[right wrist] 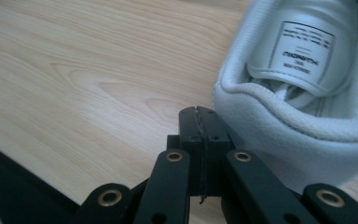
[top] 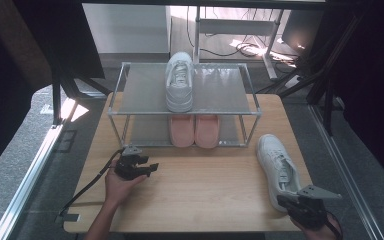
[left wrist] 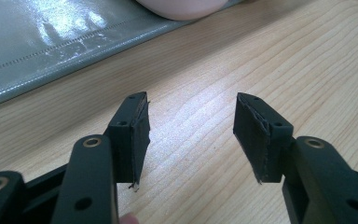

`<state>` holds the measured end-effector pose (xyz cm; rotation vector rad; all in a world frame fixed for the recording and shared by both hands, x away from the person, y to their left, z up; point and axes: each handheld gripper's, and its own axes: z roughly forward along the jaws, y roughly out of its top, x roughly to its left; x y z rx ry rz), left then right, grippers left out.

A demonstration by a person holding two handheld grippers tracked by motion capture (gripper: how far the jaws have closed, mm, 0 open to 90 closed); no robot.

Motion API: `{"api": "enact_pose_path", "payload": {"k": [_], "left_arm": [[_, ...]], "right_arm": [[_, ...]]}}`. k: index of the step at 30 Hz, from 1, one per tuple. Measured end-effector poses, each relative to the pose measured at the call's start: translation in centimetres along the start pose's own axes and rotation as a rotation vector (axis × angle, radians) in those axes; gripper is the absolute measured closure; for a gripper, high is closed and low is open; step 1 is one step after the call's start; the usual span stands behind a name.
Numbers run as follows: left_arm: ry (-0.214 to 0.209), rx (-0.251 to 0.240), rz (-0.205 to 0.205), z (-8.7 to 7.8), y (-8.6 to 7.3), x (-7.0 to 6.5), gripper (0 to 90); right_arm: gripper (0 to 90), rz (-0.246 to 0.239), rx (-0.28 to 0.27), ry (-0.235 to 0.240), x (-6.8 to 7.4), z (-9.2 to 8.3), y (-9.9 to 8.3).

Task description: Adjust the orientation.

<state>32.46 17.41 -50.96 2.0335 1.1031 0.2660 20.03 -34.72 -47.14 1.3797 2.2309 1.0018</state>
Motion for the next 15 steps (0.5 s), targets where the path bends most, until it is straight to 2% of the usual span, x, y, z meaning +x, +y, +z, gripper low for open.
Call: {"api": "enact_pose_path", "payload": {"k": [8,10,15], "left_arm": [[0.001,0.003,-0.008,0.1,0.0,-0.1,46.6],[0.001,0.003,0.001,0.1,0.0,0.0,46.6],[0.001,0.003,-0.007,0.1,0.0,-0.1,46.6]], "right_arm": [[90.0,0.045,-0.013,-0.034,-1.6,-0.6,-0.5],[90.0,0.048,-0.017,-0.047,-1.9,-0.7,-0.5],[90.0,0.064,-0.025,-0.066,-2.5,-0.8,-0.6]]}}
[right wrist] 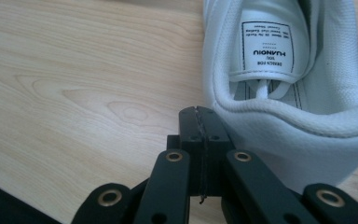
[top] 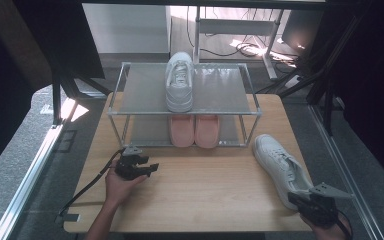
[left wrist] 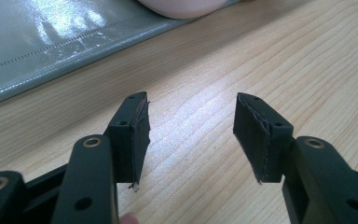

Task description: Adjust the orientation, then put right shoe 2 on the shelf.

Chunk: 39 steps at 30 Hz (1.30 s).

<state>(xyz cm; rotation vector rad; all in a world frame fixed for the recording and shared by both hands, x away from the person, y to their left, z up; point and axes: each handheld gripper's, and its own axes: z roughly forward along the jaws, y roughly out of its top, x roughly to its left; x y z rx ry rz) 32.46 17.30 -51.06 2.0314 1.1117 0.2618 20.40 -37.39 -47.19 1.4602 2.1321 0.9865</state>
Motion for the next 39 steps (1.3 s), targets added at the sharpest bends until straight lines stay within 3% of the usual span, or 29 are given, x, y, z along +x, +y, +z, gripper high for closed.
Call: {"api": "enact_pose_path", "payload": {"k": [14,22,29,32,39], "left_arm": [[-0.003,0.007,0.010,0.2,0.0,0.0,46.6],[-0.002,0.007,0.009,0.2,0.0,0.0,46.6],[-0.003,0.004,0.011,0.1,0.0,-0.1,46.6],[-0.002,0.004,0.008,0.2,0.1,-0.1,46.6],[-0.001,0.011,0.003,0.4,0.0,0.0,46.5]], "right_arm": [[90.0,0.058,-0.027,-0.046,-2.8,-0.1,0.1],[89.4,0.037,-0.057,-0.014,-2.2,-0.2,0.6],[82.0,-0.014,-0.124,0.013,-1.9,-1.4,3.1],[75.0,-0.048,-0.121,0.030,-2.6,-1.4,4.7],[66.2,-0.059,-0.119,0.052,-5.2,-0.2,7.5]]}}
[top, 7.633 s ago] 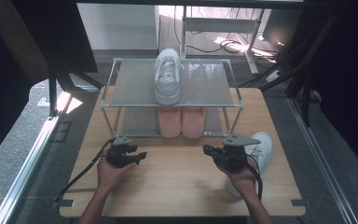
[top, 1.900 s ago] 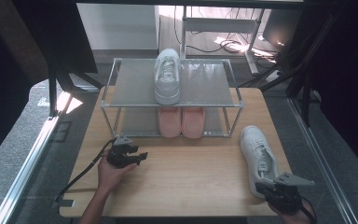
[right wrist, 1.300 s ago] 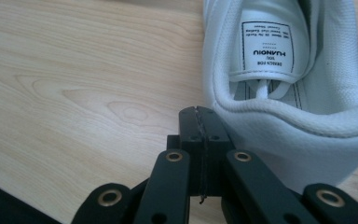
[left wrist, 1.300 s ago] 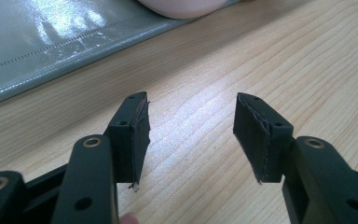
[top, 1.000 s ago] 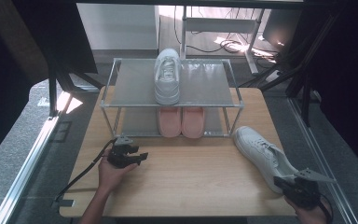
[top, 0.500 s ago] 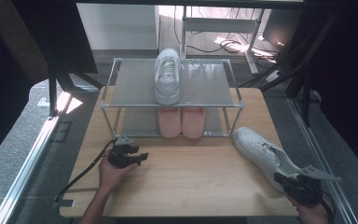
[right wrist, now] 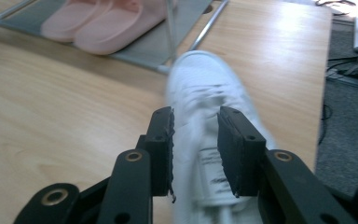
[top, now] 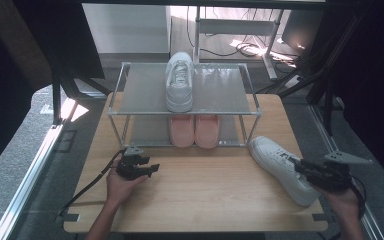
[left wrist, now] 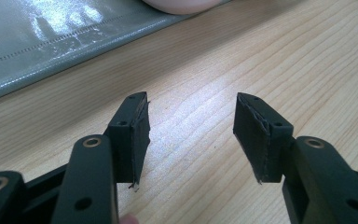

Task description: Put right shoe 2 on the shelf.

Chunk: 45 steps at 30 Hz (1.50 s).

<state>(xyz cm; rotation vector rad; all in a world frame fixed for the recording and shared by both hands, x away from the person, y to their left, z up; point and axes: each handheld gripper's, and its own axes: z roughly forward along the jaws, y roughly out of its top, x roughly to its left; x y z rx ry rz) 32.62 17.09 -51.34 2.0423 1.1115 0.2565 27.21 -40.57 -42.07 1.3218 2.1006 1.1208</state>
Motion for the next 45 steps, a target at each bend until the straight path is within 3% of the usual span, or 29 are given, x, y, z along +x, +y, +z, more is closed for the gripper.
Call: {"api": "enact_pose_path", "payload": {"k": [8,23,39,45], "left_arm": [[-0.001,0.001,-0.003,0.0,0.0,0.0,46.6],[0.003,0.001,-0.002,0.0,-0.1,0.0,46.4],[0.005,-0.004,-0.002,-0.2,0.0,0.1,46.3],[0.008,-0.006,-0.003,-0.4,0.0,0.2,46.2]], "right_arm": [[60.7,0.013,0.006,-0.002,-2.4,1.5,1.0],[55.8,0.022,0.092,-0.019,-4.3,4.1,0.8],[58.4,-0.011,0.194,0.005,-4.9,5.6,0.5],[59.0,-0.030,0.205,0.007,-4.8,5.7,0.5]]}}
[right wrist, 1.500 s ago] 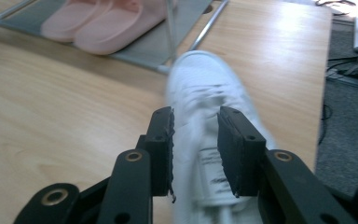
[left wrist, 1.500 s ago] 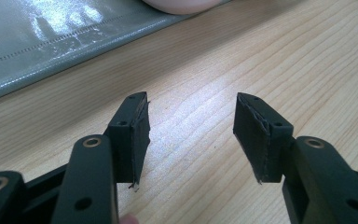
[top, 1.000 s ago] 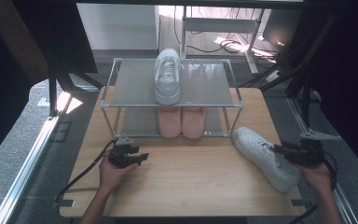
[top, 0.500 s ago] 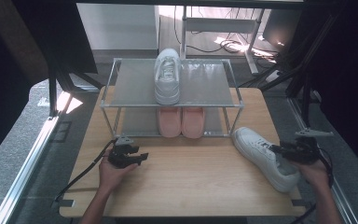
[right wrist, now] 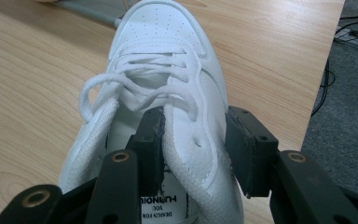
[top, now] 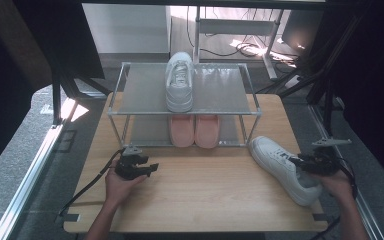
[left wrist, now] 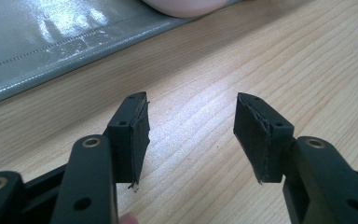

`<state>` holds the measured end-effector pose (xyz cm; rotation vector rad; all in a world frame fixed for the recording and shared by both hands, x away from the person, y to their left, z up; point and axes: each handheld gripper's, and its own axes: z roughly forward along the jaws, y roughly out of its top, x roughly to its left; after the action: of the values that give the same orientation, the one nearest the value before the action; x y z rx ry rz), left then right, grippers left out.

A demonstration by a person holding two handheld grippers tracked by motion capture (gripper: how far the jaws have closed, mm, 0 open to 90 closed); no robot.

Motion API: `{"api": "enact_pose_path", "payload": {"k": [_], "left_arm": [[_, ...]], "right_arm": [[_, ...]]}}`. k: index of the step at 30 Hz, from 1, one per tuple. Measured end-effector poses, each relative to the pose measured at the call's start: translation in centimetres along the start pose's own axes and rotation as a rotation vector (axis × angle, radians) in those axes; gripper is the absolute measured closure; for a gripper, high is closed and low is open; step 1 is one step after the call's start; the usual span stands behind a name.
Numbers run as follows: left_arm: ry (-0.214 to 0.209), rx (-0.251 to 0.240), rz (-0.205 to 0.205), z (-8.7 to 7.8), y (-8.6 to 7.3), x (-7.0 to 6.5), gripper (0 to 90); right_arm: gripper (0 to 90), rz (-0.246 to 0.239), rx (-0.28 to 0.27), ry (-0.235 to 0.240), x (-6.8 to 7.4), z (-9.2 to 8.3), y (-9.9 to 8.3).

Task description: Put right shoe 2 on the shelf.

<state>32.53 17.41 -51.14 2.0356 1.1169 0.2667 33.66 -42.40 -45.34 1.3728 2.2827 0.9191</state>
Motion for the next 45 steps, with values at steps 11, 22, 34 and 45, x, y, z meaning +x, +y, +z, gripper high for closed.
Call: {"api": "enact_pose_path", "payload": {"k": [11,22,34,45], "left_arm": [[0.001,-0.006,-0.004,-0.2,0.0,0.1,46.2],[0.001,-0.004,-0.001,-0.1,0.0,0.1,46.2],[0.005,-0.008,-0.003,-0.3,0.0,0.3,46.2],[0.002,-0.004,-0.007,-0.2,0.0,0.2,46.2]], "right_arm": [[59.0,-0.015,0.018,-0.025,0.1,-0.4,-0.4],[66.1,-0.013,0.071,-0.040,-0.6,0.7,-0.7],[83.7,0.024,0.032,-0.017,-0.6,0.1,-1.3],[83.8,0.203,-0.148,0.023,-0.4,-2.9,-4.1]]}}
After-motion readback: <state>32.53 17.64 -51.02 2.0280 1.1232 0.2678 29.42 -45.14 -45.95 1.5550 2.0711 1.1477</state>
